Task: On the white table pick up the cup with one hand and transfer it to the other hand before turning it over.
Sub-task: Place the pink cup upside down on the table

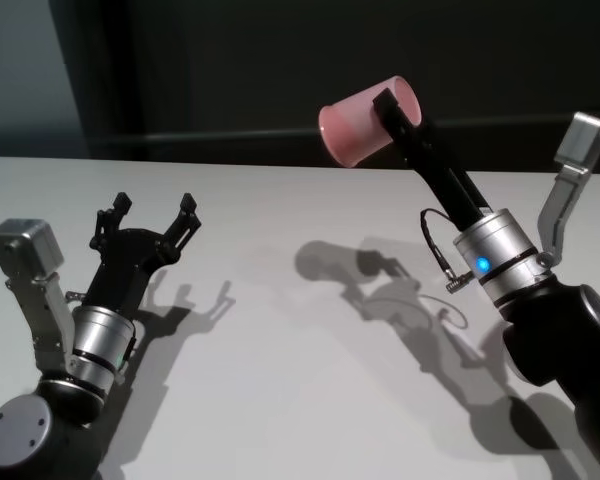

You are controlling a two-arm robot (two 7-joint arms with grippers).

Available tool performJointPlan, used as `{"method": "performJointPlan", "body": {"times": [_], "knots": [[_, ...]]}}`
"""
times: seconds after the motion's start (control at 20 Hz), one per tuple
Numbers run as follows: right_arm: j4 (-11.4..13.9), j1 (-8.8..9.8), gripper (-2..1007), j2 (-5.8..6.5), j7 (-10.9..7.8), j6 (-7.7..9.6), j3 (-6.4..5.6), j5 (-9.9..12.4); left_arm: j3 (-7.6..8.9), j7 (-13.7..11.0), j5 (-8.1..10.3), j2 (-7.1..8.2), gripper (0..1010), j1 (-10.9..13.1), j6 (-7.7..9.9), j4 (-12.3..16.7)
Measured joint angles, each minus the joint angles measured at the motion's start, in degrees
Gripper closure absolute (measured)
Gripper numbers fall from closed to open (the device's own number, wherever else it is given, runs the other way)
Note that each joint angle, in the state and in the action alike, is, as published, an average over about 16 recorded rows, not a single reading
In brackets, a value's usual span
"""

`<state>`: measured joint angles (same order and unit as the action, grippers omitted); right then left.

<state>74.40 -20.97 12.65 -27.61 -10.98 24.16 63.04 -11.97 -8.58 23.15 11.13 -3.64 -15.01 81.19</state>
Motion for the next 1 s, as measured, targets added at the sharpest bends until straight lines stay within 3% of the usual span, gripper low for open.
{"method": "performJointPlan", "body": {"times": [0.25,0.5,0.75,1.0], "knots": [[1.93,-0.3,267,1.71,5.93,-0.23,2.7,-8.57,-0.01,0.01,-0.02,0.02,7,-0.01,0.0,0.01],[2.79,-1.36,267,2.39,10.07,0.6,5.27,-15.67,-0.02,0.01,-0.03,0.03,7,-0.02,0.0,0.02],[3.3,-2.87,267,2.64,13.13,2.38,7.71,-21.9,-0.02,0.01,-0.05,0.04,7,-0.02,0.0,0.02],[3.46,-4.34,267,2.56,15.06,4.48,9.69,-26.62,-0.02,0.0,-0.05,0.05,7,-0.02,0.0,0.02]]}}
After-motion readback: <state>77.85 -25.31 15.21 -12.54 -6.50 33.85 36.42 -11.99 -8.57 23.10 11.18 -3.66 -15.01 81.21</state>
